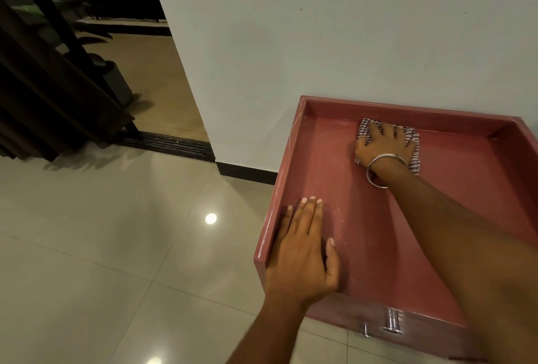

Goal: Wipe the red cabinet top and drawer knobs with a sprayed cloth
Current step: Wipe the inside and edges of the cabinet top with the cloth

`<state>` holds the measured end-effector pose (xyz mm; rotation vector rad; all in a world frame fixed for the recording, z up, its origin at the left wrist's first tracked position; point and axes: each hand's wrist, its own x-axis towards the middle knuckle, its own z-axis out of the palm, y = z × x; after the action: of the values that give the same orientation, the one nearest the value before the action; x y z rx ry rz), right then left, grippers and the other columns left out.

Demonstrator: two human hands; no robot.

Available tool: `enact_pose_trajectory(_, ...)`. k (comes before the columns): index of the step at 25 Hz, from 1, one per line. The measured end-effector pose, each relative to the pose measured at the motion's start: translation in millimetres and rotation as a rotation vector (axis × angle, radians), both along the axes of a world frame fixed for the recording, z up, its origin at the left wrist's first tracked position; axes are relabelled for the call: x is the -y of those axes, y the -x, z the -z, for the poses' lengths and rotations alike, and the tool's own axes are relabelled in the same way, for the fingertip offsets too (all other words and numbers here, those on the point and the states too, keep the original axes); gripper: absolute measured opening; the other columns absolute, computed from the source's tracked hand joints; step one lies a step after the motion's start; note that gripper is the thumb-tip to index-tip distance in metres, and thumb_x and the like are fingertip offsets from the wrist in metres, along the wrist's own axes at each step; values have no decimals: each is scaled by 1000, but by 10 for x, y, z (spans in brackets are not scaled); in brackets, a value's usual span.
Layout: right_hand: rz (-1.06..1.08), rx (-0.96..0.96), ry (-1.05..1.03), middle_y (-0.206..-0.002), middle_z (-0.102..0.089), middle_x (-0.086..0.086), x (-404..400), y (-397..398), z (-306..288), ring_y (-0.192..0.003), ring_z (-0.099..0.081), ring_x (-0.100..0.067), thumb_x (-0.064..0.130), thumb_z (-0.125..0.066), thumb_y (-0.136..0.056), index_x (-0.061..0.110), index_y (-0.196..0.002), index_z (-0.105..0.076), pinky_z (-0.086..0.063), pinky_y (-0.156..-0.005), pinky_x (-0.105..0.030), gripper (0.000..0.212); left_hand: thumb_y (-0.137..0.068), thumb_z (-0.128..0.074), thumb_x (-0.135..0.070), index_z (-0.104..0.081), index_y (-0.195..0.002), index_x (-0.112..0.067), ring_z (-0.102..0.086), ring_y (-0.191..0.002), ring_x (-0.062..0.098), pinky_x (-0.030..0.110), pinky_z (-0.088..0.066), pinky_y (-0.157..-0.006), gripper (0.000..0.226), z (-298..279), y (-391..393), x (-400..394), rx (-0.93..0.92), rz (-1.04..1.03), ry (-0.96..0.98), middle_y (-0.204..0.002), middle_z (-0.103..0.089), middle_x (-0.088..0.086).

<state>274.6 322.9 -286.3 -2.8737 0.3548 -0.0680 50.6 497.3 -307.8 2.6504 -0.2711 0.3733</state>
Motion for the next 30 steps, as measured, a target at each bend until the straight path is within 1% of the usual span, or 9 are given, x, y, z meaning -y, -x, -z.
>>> enact_pose_trajectory(4, -107, 7, -22, -158, -20, 3, -503, -3, 8, -146, -9, -28, 44, -28, -91, 30, -146, -26, -4, -117, -54, 57, -92, -34, -37, -31, -149, -13, -19, -146, 10, 36, -18, -121, 62, -9, 2, 3, -3, -2, -10, -155, -32, 1)
enact_pose_trajectory(7, -148, 35, -18, -157, -23, 4, -497, 36, 20, -146, -13, -25, 45, -28, -92, 32, -145, -29, -6, -118, -52, 55, -92, -34, -36, -31, -149, -13, -18, -147, 10, 35, -14, -122, 62, -6, -3, -7, -1, 5, -10, -155, -32, 1)
enact_pose_trajectory(11, -38, 56, -10, -156, -27, 3, -116, 110, 39, -145, -15, -24, 45, -28, -92, 31, -144, -32, -8, -118, -52, 54, -92, -36, -34, -31, -149, -11, -17, -147, 11, 35, -14, -121, 62, -8, 11, -11, 9, 15, 11, -155, -32, 2)
enact_pose_trajectory(14, 22, 56, 0, -156, -25, 1, -189, 186, 37, -145, -14, -27, 44, -27, -92, 29, -145, -31, -7, -117, -54, 55, -91, -35, -35, -32, -148, -10, -18, -147, 12, 37, -16, -121, 62, -2, 11, -8, 21, 9, 17, -155, -32, 2)
enact_pose_trajectory(16, 6, 63, -15, -157, -23, 1, -377, 259, 30, -146, -13, -29, 44, -27, -92, 29, -145, -30, -6, -117, -55, 55, -92, -35, -35, -32, -148, -10, -18, -147, 12, 37, -17, -121, 62, -12, 9, -2, 28, 7, 22, -155, -32, 3)
enact_pose_trajectory(19, -76, 75, -29, -157, -23, 2, -662, 419, 61, -146, -11, -28, 44, -28, -92, 29, -145, -30, -5, -117, -54, 55, -92, -36, -35, -31, -149, -11, -18, -147, 13, 35, -14, -120, 62, -12, 6, -3, 33, 8, 22, -155, -32, 3)
enact_pose_trajectory(22, -117, 95, -27, -156, -26, 4, -615, 504, 61, -146, -13, -25, 45, -29, -93, 31, -144, -33, -7, -118, -53, 53, -92, -36, -34, -30, -149, -11, -16, -147, 11, 34, -11, -121, 62, -1, 9, 3, 25, 4, 23, -156, -30, 2)
enact_pose_trajectory(26, -29, 90, -26, -156, -26, 4, -329, 566, 77, -146, -13, -24, 46, -29, -92, 32, -144, -33, -6, -118, -52, 54, -92, -34, -34, -30, -149, -10, -17, -147, 11, 36, -14, -121, 62, 4, 9, 10, 27, 2, 29, -156, -30, 2)
enact_pose_trajectory(30, 5, 67, -28, -158, -21, 2, -522, 697, 52, -147, -9, -27, 46, -27, -92, 29, -146, -29, -3, -118, -54, 56, -93, -33, -34, -30, -149, -11, -17, -147, 12, 35, -13, -121, 62, 24, -1, 3, 34, 14, 24, -156, -30, 3)
